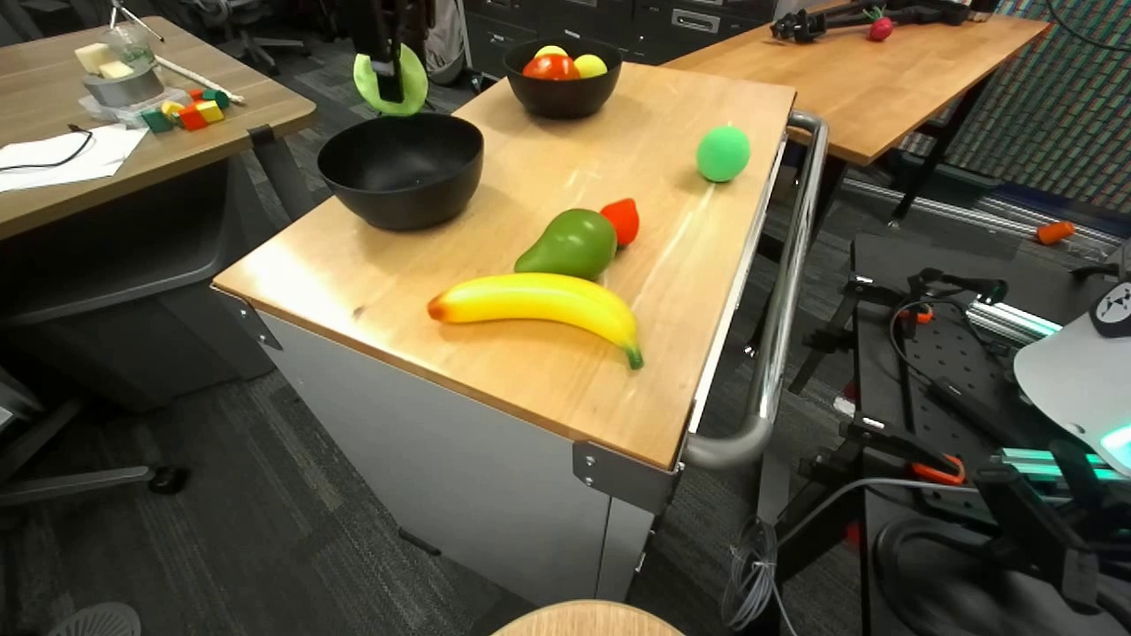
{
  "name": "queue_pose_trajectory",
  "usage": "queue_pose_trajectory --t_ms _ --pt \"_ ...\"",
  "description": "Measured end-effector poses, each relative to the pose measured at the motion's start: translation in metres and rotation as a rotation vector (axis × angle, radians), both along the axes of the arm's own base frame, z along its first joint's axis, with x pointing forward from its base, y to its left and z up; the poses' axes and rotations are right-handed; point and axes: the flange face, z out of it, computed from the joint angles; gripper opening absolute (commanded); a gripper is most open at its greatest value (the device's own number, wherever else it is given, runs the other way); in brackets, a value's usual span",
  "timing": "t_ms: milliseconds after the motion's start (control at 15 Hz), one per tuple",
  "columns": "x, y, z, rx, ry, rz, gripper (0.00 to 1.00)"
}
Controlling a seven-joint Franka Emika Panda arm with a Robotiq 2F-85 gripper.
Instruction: Pick up the fruit toys from the top of the cabinet and put them in the two black bowls.
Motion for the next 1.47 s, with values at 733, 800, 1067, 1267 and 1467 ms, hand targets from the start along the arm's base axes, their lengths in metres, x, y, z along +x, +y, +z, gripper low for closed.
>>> queue_pose_trajectory --t_ms 733,800,1067,1267,1467 --pt "-0.049 -0.072 0.139 0.076 0.241 -0.111 1.0" --pt "-0.05 -0.077 0.141 0.079 0.242 -0.119 1.0" --pt "-0.049 -0.072 0.137 0.071 0.249 -0.109 1.0" --pt "-0.05 -0.052 0.119 0.042 0.272 -0.073 1.0" --pt "-0.052 -0.003 0.082 0.042 0.289 0.006 1.0"
